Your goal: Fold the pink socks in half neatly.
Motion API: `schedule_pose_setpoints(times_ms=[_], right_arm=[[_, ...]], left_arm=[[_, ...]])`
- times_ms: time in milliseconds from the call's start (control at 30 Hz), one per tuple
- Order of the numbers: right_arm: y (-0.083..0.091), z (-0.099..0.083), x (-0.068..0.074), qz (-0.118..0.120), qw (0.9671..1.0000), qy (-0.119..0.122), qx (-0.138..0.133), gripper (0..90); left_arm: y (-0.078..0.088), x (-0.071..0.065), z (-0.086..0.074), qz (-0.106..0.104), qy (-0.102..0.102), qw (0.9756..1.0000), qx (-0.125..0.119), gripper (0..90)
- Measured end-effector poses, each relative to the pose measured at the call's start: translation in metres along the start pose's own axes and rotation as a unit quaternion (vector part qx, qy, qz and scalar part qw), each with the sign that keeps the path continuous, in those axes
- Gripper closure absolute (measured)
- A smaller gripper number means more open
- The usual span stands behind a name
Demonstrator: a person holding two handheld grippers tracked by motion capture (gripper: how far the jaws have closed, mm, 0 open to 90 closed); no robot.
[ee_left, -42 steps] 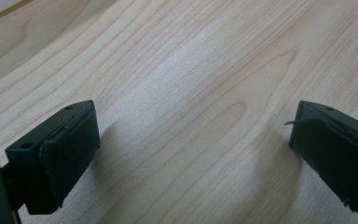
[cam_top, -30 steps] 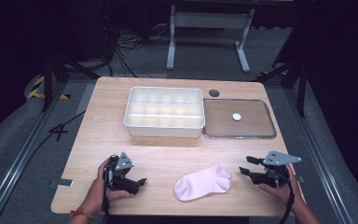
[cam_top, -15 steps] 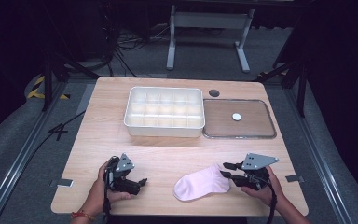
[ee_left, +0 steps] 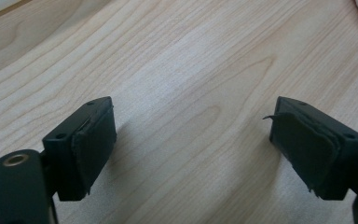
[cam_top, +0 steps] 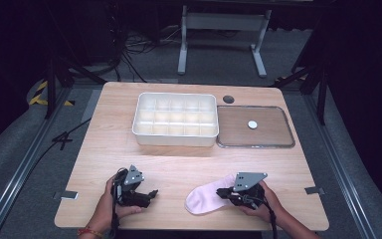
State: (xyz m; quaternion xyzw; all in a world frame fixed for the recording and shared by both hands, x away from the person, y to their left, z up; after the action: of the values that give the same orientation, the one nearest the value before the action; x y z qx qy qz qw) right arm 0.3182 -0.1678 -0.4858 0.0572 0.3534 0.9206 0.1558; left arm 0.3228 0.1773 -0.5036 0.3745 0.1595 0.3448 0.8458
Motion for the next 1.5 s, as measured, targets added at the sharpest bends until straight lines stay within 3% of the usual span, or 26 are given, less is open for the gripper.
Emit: schedule_pose_setpoints(times_ms=[133, 167, 200, 233, 533, 733, 967, 1167, 1367, 1500], right_arm=[[-0.007, -0.002, 0.001, 0.004, 0.9999, 0.001, 0.011, 86.7], [-0.009, -0.003, 0.002, 0.003, 0.9999, 0.002, 0.014, 86.7], [-0.009, -0.003, 0.002, 0.003, 0.9999, 0.002, 0.014, 86.7], [-0.013, -0.003, 0.004, 0.006, 0.9998, 0.003, 0.017, 87.2], [-0.014, -0.004, 0.006, -0.001, 0.9999, -0.011, 0.011, 87.9], [-0.018, -0.001, 0.009, -0.011, 0.9998, -0.011, 0.009, 88.0], [-0.024, 0.004, 0.01, -0.024, 0.9995, -0.018, 0.006, 88.1], [-0.03, 0.009, 0.011, -0.028, 0.9994, -0.017, 0.005, 88.1], [-0.033, 0.011, 0.011, -0.033, 0.9993, -0.019, 0.004, 88.1], [-0.034, 0.012, 0.012, -0.035, 0.9992, -0.021, 0.004, 88.1]], left_arm=[[0.001, -0.002, 0.001, -0.003, -0.004, 1.0, -0.001, 23.2], [0.002, -0.005, 0.003, -0.017, 0.003, 0.9998, -0.002, 25.7], [0.002, -0.005, 0.003, -0.017, 0.003, 0.9998, -0.002, 28.5], [0.002, -0.008, 0.005, -0.03, 0.005, 0.9995, -0.005, 29.1], [-0.005, -0.04, 0.031, -0.076, -0.008, 0.9967, -0.029, 30.2], [-0.016, -0.054, 0.044, -0.098, -0.025, 0.9945, -0.026, 30.1], [-0.021, -0.06, 0.054, -0.109, -0.026, 0.9932, -0.032, 30.3], [-0.027, -0.064, 0.057, -0.095, -0.034, 0.9947, -0.021, 31.3], [-0.032, -0.062, 0.056, -0.1, -0.027, 0.9945, -0.017, 32.4], [-0.029, -0.061, 0.058, -0.102, -0.016, 0.9942, -0.03, 32.2]])
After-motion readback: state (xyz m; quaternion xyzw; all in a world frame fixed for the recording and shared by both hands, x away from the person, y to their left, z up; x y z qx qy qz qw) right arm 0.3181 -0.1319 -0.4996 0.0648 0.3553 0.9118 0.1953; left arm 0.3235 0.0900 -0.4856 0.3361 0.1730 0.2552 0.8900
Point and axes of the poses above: each handheld gripper's, and its own axes: y roughly backward along the jaws, z roughly out of its top, x roughly to its left, the point moved 3 cm from there along -y, roughly forward along the jaws, and after that the axes turned 1 degree about x, right-handed, at the moved point
